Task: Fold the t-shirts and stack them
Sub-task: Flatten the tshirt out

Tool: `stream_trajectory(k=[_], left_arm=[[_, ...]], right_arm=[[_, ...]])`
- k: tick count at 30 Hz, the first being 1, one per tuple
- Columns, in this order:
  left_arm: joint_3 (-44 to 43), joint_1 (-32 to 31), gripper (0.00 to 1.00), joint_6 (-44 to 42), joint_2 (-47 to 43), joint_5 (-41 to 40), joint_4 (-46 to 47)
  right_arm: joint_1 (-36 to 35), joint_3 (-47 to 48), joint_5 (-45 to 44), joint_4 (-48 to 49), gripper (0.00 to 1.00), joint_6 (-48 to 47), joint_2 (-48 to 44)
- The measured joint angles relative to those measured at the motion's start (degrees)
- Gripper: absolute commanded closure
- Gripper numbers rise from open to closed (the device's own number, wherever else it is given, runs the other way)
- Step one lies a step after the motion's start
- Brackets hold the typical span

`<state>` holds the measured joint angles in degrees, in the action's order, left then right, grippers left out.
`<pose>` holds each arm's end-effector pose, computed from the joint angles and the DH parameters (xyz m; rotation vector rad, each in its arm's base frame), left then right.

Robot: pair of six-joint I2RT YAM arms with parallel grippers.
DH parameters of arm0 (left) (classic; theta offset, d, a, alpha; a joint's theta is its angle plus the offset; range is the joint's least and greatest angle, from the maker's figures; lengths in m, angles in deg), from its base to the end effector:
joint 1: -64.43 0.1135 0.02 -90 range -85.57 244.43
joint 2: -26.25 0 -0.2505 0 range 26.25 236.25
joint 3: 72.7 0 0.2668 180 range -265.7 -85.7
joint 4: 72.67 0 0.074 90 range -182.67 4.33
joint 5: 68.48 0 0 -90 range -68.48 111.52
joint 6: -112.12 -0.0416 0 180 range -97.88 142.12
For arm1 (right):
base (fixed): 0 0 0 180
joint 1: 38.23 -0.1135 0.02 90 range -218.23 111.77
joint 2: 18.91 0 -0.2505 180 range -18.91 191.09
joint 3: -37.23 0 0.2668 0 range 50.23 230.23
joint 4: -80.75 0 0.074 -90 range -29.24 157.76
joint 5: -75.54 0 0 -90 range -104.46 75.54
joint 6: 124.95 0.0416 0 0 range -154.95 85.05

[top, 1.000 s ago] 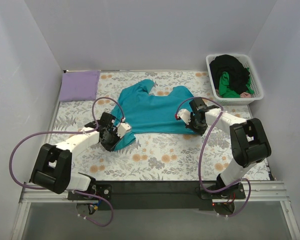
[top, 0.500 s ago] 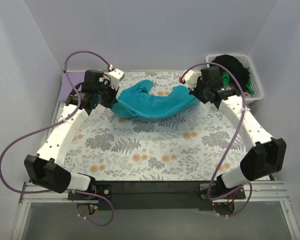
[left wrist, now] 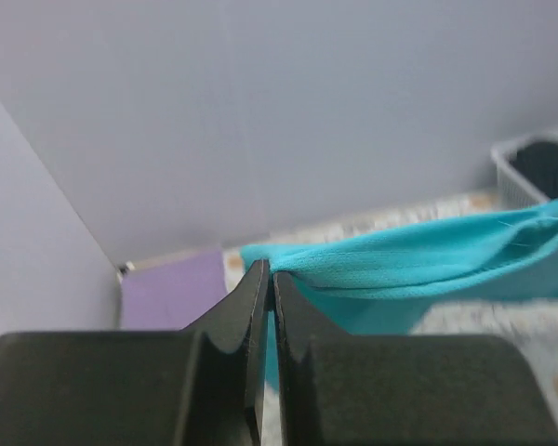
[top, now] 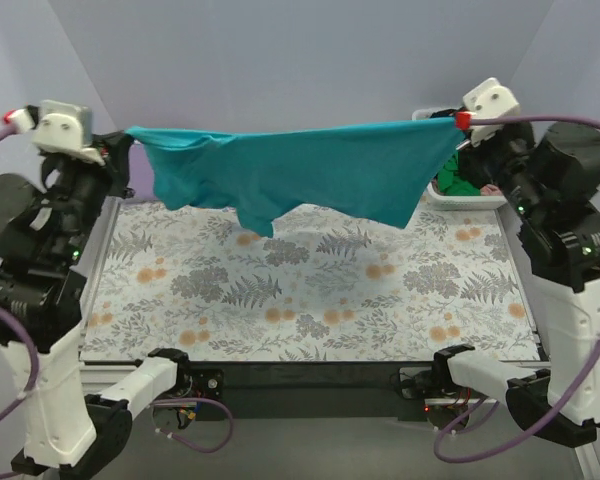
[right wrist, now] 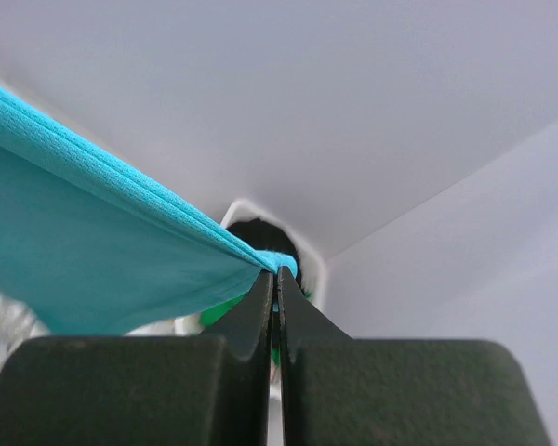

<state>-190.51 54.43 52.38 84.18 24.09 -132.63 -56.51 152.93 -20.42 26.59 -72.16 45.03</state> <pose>0.1340 -0.0255 0.5564 -0.2465 1.5835 -0.5843 0.1821 0.0556 0.5433 -0.6830 1.4723 -0.3389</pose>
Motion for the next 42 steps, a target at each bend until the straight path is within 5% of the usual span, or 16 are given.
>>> stream_trajectory(k=[6, 11, 19, 26, 31, 36, 42], left_arm=[[-7.78, 0.48, 1.00, 0.28, -0.61, -2.32, 5.66], [3.89, 0.55, 1.00, -0.04, 1.68, -4.52, 10.75], [11.93, 0.79, 1.00, -0.66, 20.09, -5.40, 17.44], [-12.13, 1.03, 1.00, -0.37, 40.41, -4.28, 20.24], [-24.65, 1.18, 1.00, -1.31, 42.95, -4.90, 25.29], [-11.06, 1.29, 1.00, -3.69, 32.74, -5.16, 34.53], [14.60, 1.49, 1.00, -5.64, 23.43, -2.95, 43.17]], right_arm=[[-0.07, 7.37, 1.88, 4.11, 0.99, 0.46, -1.01], [-0.04, -2.69, 3.08, 10.12, 0.99, -0.72, 0.39], [0.15, -5.92, 4.61, 16.72, 0.99, -1.44, 16.44], [0.33, 4.52, 3.08, 23.54, 0.99, -1.81, 27.26], [0.70, 14.95, 1.84, 29.40, 0.99, -1.79, 30.82], [0.96, 14.73, 2.08, 35.47, 0.99, -1.68, 30.34], [0.96, -3.48, 4.00, 42.01, 0.99, -2.05, 28.68]])
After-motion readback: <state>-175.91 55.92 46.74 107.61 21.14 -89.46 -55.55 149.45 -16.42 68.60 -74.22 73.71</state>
